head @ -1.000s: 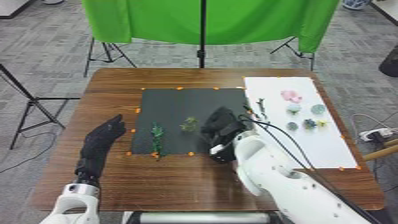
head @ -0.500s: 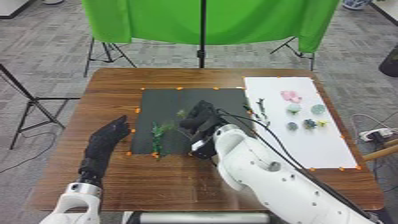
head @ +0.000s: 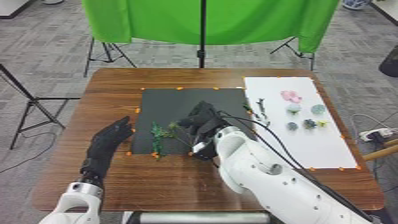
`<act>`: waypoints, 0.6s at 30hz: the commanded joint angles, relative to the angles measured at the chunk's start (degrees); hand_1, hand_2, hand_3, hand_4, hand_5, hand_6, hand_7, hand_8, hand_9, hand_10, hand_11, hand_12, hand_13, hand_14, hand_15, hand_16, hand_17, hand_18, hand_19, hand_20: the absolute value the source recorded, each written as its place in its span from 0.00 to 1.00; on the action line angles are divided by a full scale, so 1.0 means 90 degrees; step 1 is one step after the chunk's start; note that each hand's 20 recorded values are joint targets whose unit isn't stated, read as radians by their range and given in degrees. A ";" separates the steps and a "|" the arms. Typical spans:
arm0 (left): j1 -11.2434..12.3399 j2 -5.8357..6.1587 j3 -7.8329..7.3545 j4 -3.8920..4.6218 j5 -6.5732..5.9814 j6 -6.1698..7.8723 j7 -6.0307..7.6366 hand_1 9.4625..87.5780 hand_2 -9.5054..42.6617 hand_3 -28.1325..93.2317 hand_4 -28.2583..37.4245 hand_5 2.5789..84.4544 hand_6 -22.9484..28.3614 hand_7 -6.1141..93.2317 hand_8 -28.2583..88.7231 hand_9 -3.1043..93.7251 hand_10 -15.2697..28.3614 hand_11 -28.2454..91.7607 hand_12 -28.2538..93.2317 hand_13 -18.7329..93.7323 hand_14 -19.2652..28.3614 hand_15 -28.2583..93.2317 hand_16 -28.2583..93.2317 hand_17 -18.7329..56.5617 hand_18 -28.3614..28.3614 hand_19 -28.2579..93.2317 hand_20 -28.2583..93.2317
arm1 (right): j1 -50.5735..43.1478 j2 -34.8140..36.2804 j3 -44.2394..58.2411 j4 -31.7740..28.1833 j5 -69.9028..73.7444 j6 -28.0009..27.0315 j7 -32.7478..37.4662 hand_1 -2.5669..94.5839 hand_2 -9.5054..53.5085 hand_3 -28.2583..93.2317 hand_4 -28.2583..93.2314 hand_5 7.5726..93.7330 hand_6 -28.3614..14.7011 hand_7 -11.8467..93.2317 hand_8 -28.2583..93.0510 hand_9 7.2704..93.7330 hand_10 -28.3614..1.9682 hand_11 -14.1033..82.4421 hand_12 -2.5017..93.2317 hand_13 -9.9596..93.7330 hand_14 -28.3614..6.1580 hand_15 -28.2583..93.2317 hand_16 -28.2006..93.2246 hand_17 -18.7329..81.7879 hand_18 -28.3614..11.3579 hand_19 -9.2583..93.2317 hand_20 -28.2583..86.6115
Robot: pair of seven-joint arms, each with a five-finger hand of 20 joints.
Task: Arrange flowers
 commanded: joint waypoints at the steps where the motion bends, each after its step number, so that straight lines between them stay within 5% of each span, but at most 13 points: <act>1: 0.0092 -0.0049 -0.0049 0.0001 0.0063 -0.0121 -0.0103 0.19 0.15 0.76 0.05 0.47 0.51 0.14 0.20 0.43 0.62 0.32 0.35 0.42 0.75 0.35 0.26 0.27 0.73 0.27 0.36 | -0.0336 0.0475 0.0275 -0.0524 -0.0667 -0.0639 -0.0098 0.32 0.04 0.74 0.12 0.82 0.60 0.29 0.18 0.92 0.50 0.51 0.32 0.94 0.68 0.74 0.51 0.82 0.36 1.00 0.77; 7: 0.0094 -0.0079 -0.0056 0.0006 0.0066 -0.0145 -0.0123 0.19 0.15 0.76 0.05 0.46 0.51 0.14 0.20 0.43 0.62 0.32 0.35 0.42 0.75 0.35 0.26 0.27 0.73 0.27 0.36 | -0.0476 0.0603 0.0211 -0.0511 -0.0393 -0.1033 0.0036 0.29 0.20 0.72 0.13 0.84 0.59 0.28 0.18 0.93 0.47 0.51 0.32 0.95 0.66 0.74 0.51 0.82 0.34 1.00 0.77; 18: 0.0113 -0.0101 -0.0090 -0.0003 0.0077 -0.0172 -0.0134 0.19 0.14 0.76 0.05 0.46 0.51 0.14 0.20 0.43 0.62 0.32 0.35 0.42 0.75 0.35 0.26 0.27 0.73 0.27 0.36 | -0.0773 0.0779 0.0059 -0.0809 -0.0316 -0.1303 -0.0012 0.29 0.27 0.71 0.13 0.83 0.58 0.26 0.18 0.93 0.45 0.50 0.32 0.95 0.66 0.74 0.51 0.82 0.33 1.00 0.77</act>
